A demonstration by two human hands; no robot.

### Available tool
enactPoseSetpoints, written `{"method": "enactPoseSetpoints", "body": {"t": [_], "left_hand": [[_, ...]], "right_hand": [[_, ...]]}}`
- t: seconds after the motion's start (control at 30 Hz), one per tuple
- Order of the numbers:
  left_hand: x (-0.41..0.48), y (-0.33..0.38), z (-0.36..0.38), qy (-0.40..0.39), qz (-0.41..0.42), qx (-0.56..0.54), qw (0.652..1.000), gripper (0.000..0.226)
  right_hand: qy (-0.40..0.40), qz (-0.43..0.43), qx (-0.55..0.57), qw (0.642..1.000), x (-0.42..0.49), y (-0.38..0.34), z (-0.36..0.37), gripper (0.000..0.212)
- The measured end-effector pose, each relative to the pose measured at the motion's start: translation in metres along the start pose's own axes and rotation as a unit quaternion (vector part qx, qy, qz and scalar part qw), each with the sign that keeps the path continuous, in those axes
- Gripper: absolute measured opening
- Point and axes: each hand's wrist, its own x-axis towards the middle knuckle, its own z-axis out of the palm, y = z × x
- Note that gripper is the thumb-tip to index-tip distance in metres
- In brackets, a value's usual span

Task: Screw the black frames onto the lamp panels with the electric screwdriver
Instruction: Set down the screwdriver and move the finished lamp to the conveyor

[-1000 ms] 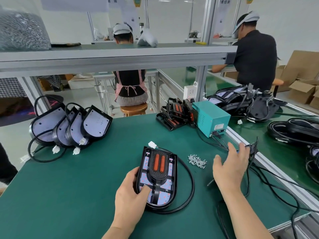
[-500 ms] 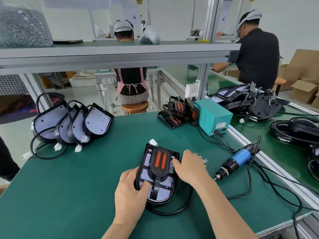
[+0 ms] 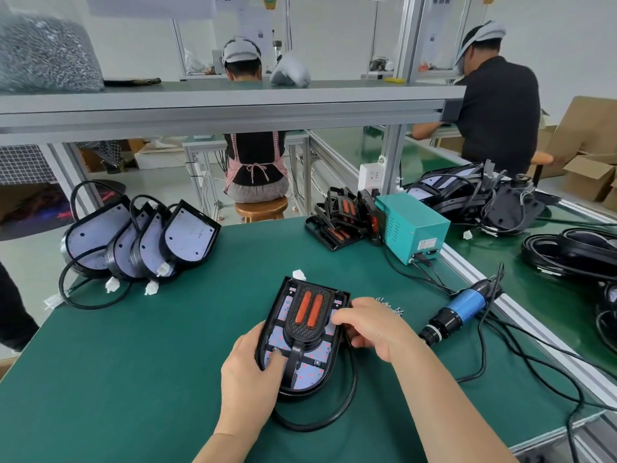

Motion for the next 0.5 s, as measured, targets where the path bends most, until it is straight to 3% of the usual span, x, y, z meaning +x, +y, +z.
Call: {"method": "enactPoseSetpoints", "body": {"t": [0.3,0.5], "left_hand": [[0.001,0.001,0.000,0.043,-0.067,-0.156,0.985,0.039],[0.004,-0.002,0.003,0.041,-0.054,-0.072,0.995,0.030]], "right_hand": [[0.073,-0.096,0.034,0.992,-0.012,0.000,-0.006,0.004],[0.138,-0.138,0.071,0.978,-0.020,0.010,-0.018,0.012]]}}
